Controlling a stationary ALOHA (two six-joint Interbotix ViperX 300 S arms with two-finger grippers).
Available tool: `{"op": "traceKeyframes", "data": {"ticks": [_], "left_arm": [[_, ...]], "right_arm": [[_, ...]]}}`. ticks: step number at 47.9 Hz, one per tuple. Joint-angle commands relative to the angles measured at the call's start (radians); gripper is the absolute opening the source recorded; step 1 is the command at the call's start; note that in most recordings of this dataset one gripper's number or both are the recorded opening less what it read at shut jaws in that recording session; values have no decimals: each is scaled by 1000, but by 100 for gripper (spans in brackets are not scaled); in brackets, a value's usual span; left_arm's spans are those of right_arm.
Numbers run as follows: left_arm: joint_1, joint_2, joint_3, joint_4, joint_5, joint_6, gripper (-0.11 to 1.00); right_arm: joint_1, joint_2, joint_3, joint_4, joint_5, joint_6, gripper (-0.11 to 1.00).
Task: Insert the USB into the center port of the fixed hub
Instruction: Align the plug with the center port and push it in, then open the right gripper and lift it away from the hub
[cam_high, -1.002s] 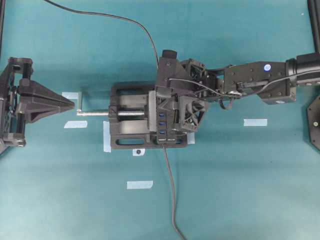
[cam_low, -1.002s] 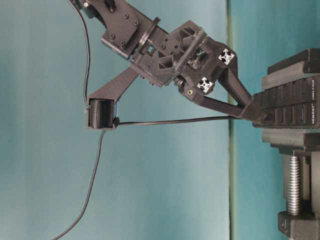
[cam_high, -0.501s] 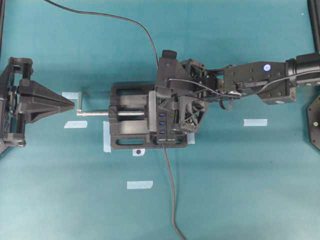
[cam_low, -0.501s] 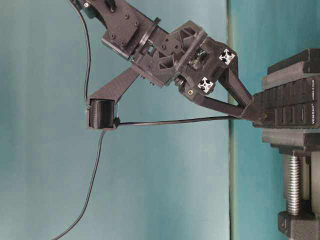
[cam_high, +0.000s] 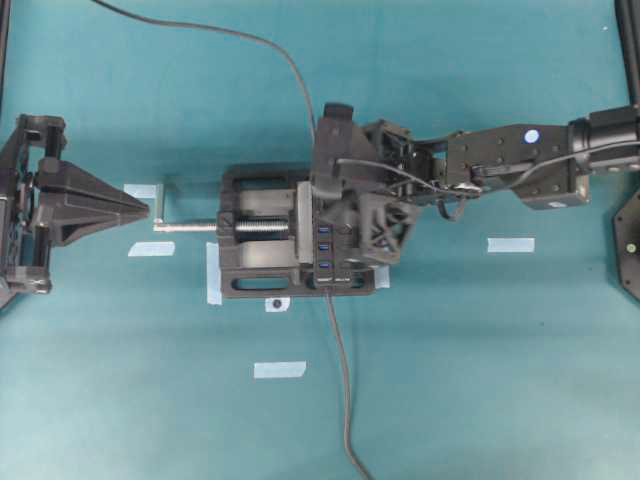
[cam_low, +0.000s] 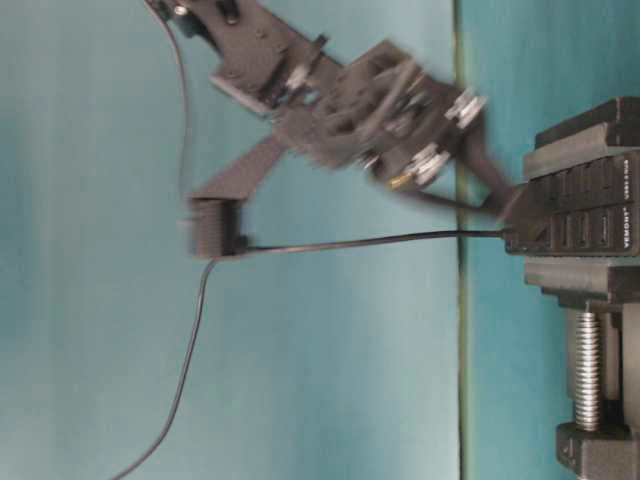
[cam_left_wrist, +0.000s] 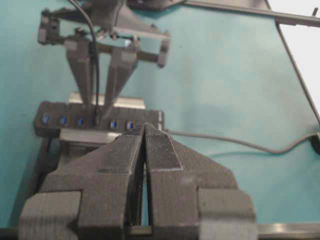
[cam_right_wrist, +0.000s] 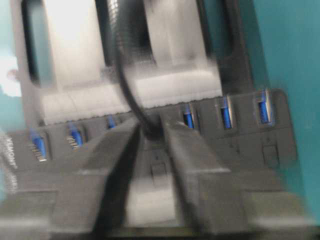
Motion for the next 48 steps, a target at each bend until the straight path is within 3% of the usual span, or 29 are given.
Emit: {"op": "traceKeyframes", "data": {"ticks": [1, 9, 48], "left_arm": [[2, 3, -15, 2, -6, -2, 1], [2, 3, -15, 2, -6, -2, 1], [2, 3, -12, 0, -6, -3, 1]], "right_arm": [[-2, -14, -11, 0, -3, 11, 50], [-2, -14, -11, 0, -3, 9, 68], [0, -94, -9, 0, 35, 6, 68]]}}
